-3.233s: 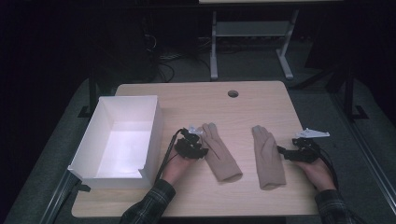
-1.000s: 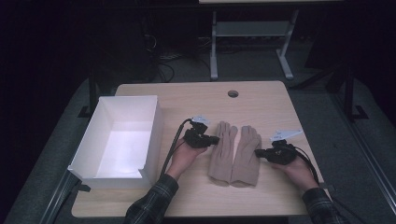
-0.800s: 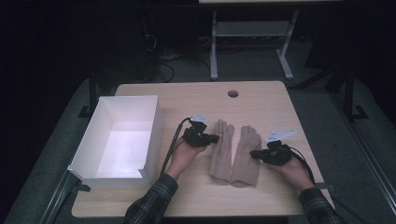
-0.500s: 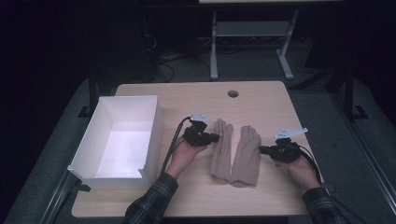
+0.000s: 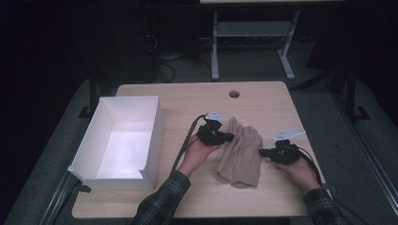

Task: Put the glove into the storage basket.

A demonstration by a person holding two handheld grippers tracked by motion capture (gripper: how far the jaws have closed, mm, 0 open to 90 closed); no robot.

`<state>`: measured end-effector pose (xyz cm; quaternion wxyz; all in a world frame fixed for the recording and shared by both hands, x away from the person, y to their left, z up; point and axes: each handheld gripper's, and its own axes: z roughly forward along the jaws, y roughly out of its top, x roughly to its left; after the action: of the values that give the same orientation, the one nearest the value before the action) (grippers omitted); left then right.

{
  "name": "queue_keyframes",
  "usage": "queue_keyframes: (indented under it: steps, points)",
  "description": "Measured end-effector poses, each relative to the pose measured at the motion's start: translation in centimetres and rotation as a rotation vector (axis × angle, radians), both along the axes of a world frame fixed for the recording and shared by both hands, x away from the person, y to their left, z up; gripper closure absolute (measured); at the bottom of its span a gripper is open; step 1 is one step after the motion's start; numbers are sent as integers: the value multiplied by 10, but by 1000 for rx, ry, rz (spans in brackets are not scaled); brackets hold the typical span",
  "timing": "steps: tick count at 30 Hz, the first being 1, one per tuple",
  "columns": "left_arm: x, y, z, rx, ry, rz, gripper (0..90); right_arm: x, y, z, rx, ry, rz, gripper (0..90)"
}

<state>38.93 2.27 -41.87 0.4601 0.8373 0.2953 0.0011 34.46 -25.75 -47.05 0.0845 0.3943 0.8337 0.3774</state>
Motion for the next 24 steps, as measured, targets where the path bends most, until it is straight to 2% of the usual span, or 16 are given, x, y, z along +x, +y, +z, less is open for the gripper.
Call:
queue_keyframes:
  steps: [9, 13, 18, 24]
  points:
    - [-4, -18, 1, -17, 2, -29, 878, 0, 4, -1, 11, 6, 8, 900]
    - [-6, -23, 1, -13, 1, -51, 878, -1, 11, -1, 19, 9, 34, 900]
    - [-10, -31, -3, -6, 9, -73, 878, -2, 17, -1, 26, 12, 50, 900]
    - [-17, -50, -16, 3, 25, -109, 876, -3, 20, -1, 30, 14, 57, 900]
